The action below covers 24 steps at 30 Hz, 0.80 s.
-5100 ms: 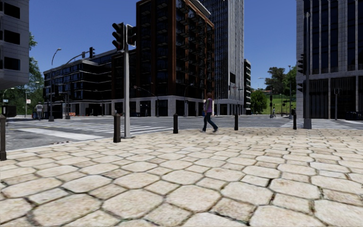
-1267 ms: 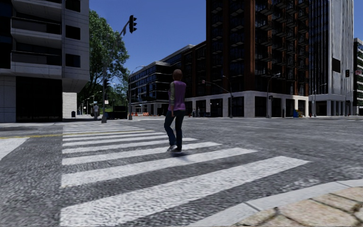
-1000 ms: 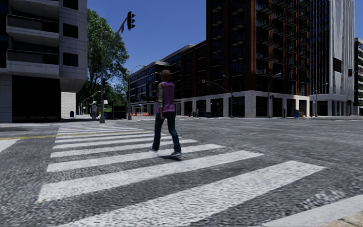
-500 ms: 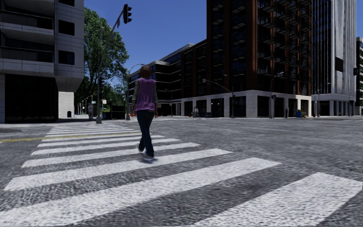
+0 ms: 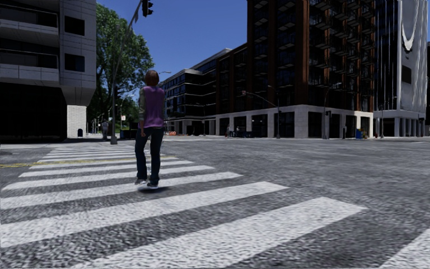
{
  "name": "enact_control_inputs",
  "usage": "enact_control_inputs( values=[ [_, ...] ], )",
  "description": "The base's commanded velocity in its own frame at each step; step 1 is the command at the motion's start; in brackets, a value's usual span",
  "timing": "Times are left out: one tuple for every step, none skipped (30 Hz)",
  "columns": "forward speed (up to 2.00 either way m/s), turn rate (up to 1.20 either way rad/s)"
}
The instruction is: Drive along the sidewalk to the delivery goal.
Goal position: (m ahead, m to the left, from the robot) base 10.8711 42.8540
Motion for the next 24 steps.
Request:
enact_control_inputs(
  values=[
    [1.21,0.19],
    [1.21,0.19],
    [1.21,0.19],
    [1.21,0.19],
    [1.21,0.19],
    [1.21,0.19],
    [1.21,0.19],
    [1.21,0.19],
    [1.21,0.19],
    [1.21,0.2],
    [1.21,0.24],
    [1.21,0.24],
    [1.21,0.27],
    [1.21,0.27],
    [1.21,0.27],
    [1.21,0.27],
    [1.21,0.28],
    [1.21,0.28],
    [1.21,0.28],
    [1.21,0.28],
    [1.21,0.28],
    [1.21,0.28],
    [1.21,0.28],
    [1.21,0.28]
  ],
)
